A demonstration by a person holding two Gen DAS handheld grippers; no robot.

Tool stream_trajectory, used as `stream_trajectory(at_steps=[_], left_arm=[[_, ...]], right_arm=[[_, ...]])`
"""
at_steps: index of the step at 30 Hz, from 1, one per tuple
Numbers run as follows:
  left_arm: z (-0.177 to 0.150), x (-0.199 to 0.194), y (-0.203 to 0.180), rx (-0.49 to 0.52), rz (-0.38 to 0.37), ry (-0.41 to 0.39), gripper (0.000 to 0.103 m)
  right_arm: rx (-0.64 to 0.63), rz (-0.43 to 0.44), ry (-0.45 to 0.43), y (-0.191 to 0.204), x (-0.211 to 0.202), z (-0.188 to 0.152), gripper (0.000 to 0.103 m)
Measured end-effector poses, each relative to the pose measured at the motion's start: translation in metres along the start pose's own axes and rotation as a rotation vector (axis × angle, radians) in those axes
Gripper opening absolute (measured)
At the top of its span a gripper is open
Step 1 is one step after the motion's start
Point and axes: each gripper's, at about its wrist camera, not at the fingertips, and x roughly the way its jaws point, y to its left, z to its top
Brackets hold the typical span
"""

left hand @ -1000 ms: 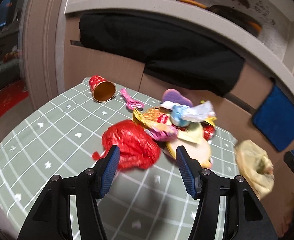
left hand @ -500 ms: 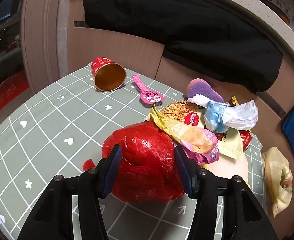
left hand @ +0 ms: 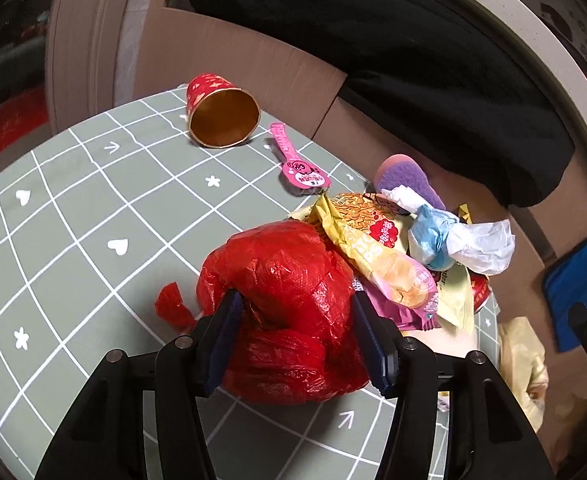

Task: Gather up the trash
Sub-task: 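Reach the left gripper to the red plastic bag and close on it, then lift the red bag with the left gripper while the right gripper reaches the red cup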

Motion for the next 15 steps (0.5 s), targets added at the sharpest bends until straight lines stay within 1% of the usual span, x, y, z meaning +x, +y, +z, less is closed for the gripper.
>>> stream_trajectory(at_steps=[1,2,5,8,10,14,15], left_arm=[[-0.001,-0.001,0.000,0.001,-0.001,-0.001,0.054],[-0.001,-0.003,-0.001,0.007,-0.002,-0.005,0.050],[-0.004,-0.013,-0.006,0.051,0.007,-0.021,0.043],[-0.004,-0.025,-0.011,0.110,0.024,-0.022,0.041],[-0.004,-0.040,-0.012,0.131,0.015,-0.052,0.040],[0.003,-0.068,-0.011,0.158,-0.010,-0.112,0.040],[0.006,-0.076,-0.009,0.165,-0.016,-0.127,0.040]], right_arm=[[-0.019,0.013,-0.005,0.003,0.002,0.003,0.073],[-0.041,0.024,-0.010,0.007,0.004,0.007,0.073],[-0.118,0.057,-0.012,0.023,0.019,0.020,0.073],[-0.179,0.109,0.017,0.041,0.043,0.036,0.072],[-0.217,0.139,0.057,0.054,0.065,0.045,0.071],[-0.246,0.147,0.114,0.072,0.104,0.049,0.068],[-0.253,0.145,0.120,0.076,0.110,0.049,0.064]])
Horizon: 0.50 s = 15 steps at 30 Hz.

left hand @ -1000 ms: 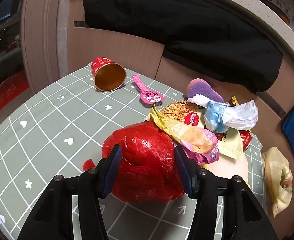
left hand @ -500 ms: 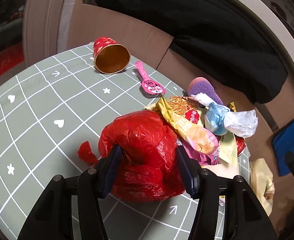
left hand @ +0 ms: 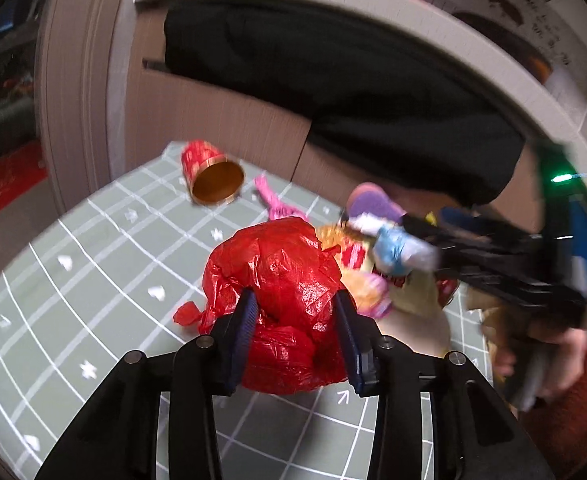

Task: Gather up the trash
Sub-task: 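Lift the red bag with the left gripper while the right gripper reaches the red cup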

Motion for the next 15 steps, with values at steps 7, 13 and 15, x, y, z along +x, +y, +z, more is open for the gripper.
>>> stream_trajectory(at_steps=[7,13,15], left_arm=[[0.015,-0.039,0.037,-0.026,0.085,-0.117,0.040],[0.017,-0.062,0.092,-0.131,0.160,-0.163,0.040],[0.014,-0.067,0.106,-0.150,0.178,-0.168,0.040]], right_arm=[[-0.001,0.053,-0.088,0.040,-0.013,0.031,0.057],[0.045,0.146,-0.110,0.097,-0.001,0.050,0.063],[0.036,0.169,-0.082,0.116,0.016,0.049,0.059]])
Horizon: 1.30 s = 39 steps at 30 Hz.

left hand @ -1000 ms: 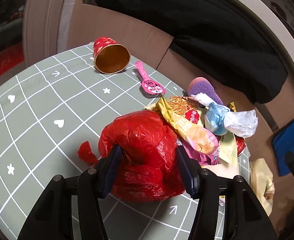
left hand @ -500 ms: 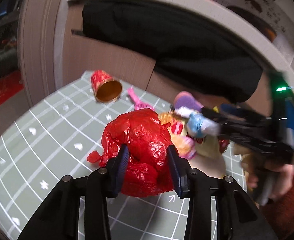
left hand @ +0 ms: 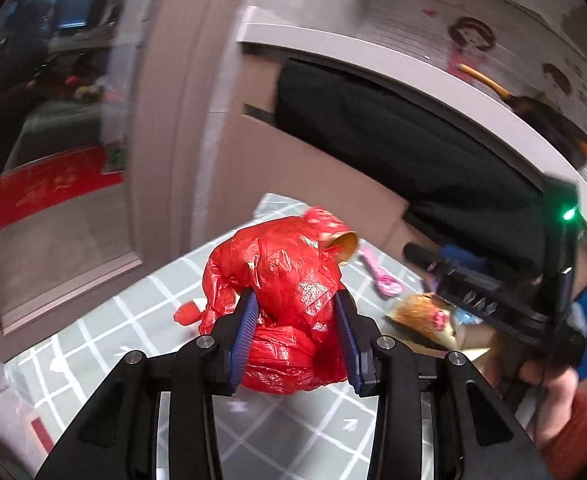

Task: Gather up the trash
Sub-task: 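Lift the red bag with the left gripper while the right gripper reaches the red cup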

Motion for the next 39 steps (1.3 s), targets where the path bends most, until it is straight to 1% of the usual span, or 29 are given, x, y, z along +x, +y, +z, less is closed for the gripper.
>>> stream_trajectory(at_steps=[1,3,5,6,9,11,13,15,17,21,23,24,25,27,28,29,30,31,34,39], left_arm=[[-0.002,-0.001,0.007,-0.008,0.005,0.004,0.040],[-0.007,-0.002,0.016,-0.019,-0.006,0.023,0.040],[-0.011,-0.005,0.023,-0.026,-0.020,0.033,0.040],[-0.012,-0.007,0.024,-0.029,-0.026,0.030,0.040],[-0.013,-0.022,0.019,-0.032,-0.070,0.008,0.040],[-0.013,-0.034,0.008,-0.018,-0.099,-0.011,0.040],[-0.012,-0.049,-0.009,0.016,-0.127,-0.038,0.040],[-0.011,-0.065,-0.025,0.046,-0.149,-0.060,0.040],[-0.009,-0.086,-0.041,0.070,-0.174,-0.085,0.040],[0.004,-0.130,-0.064,0.123,-0.197,-0.159,0.040],[0.013,-0.152,-0.070,0.139,-0.200,-0.196,0.040],[0.020,-0.163,-0.071,0.143,-0.196,-0.217,0.040],[0.027,-0.174,-0.071,0.148,-0.192,-0.239,0.040],[0.039,-0.194,-0.069,0.147,-0.181,-0.279,0.040],[0.046,-0.201,-0.067,0.145,-0.173,-0.298,0.040],[0.052,-0.209,-0.064,0.141,-0.165,-0.321,0.040],[0.059,-0.216,-0.061,0.137,-0.153,-0.344,0.040],[0.064,-0.222,-0.057,0.132,-0.141,-0.363,0.040],[0.079,-0.223,-0.043,0.114,-0.105,-0.377,0.040],[0.097,-0.214,-0.026,0.126,-0.038,-0.372,0.040]], right_arm=[[0.005,0.020,0.026,0.008,0.011,-0.004,0.048],[0.032,0.045,0.076,0.012,0.020,-0.013,0.035],[0.053,0.066,0.095,0.010,0.014,-0.021,0.035],[0.052,0.056,0.093,0.007,0.005,-0.025,0.035],[0.022,-0.015,0.058,-0.002,-0.036,-0.030,0.035],[0.011,-0.057,0.035,-0.009,-0.065,-0.028,0.035],[0.015,-0.101,0.003,-0.018,-0.098,-0.023,0.036],[0.015,-0.160,-0.057,-0.024,-0.142,-0.018,0.036],[0.010,-0.206,-0.103,-0.026,-0.177,-0.013,0.037],[-0.004,-0.269,-0.195,-0.020,-0.247,0.001,0.038],[-0.003,-0.292,-0.248,-0.013,-0.278,0.013,0.040],[0.002,-0.295,-0.278,-0.009,-0.293,0.020,0.043],[0.008,-0.292,-0.303,-0.006,-0.305,0.027,0.045],[0.012,-0.280,-0.355,0.002,-0.327,0.043,0.046],[0.008,-0.277,-0.373,0.007,-0.334,0.051,0.048],[0.002,-0.276,-0.389,0.012,-0.340,0.060,0.051],[-0.005,-0.276,-0.404,0.018,-0.344,0.070,0.058],[-0.009,-0.276,-0.412,0.024,-0.344,0.077,0.061],[-0.019,-0.272,-0.409,0.035,-0.326,0.096,0.062],[-0.057,-0.260,-0.340,0.048,-0.268,0.112,0.062]])
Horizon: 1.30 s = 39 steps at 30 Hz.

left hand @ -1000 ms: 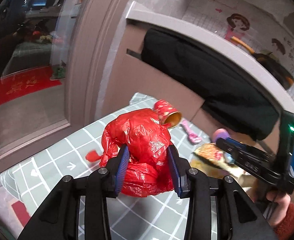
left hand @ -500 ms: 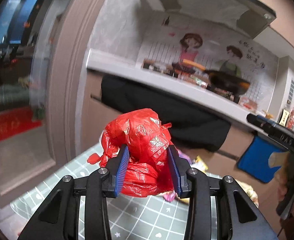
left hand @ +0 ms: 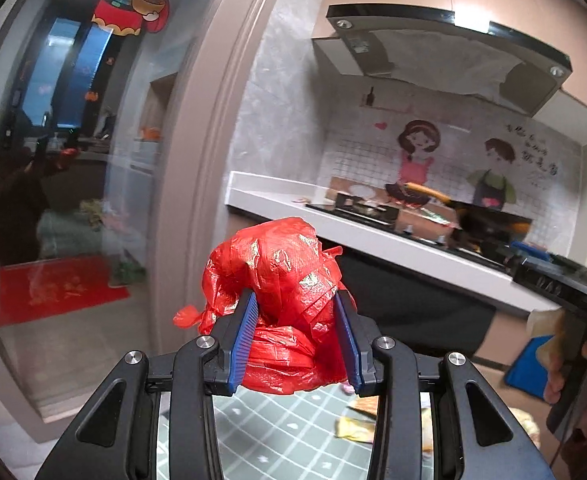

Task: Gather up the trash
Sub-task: 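Lift the red bag with the left gripper while the right gripper reaches the red cup, then close the right gripper on the red paper cup and lift it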

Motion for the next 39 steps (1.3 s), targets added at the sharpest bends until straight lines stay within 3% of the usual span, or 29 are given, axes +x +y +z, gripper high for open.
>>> stream_trajectory(at_steps=[3,14,22,27,39], left_arm=[[0.003,0.011,0.012,0.002,0.041,-0.006,0.040],[-0.024,0.094,0.066,-0.016,0.209,0.084,0.040],[-0.070,0.157,0.087,-0.046,0.157,0.225,0.040],[-0.101,0.194,0.086,-0.043,0.113,0.326,0.040],[-0.126,0.254,0.073,-0.039,0.074,0.419,0.040]], right_arm=[[-0.012,0.017,0.040,0.011,0.030,-0.013,0.062],[0.080,0.081,0.201,0.008,0.165,-0.078,0.062],[0.130,0.187,0.334,0.024,0.279,-0.150,0.062],[0.115,0.208,0.397,0.036,0.336,-0.185,0.062],[0.107,0.249,0.526,0.049,0.397,-0.227,0.064]])
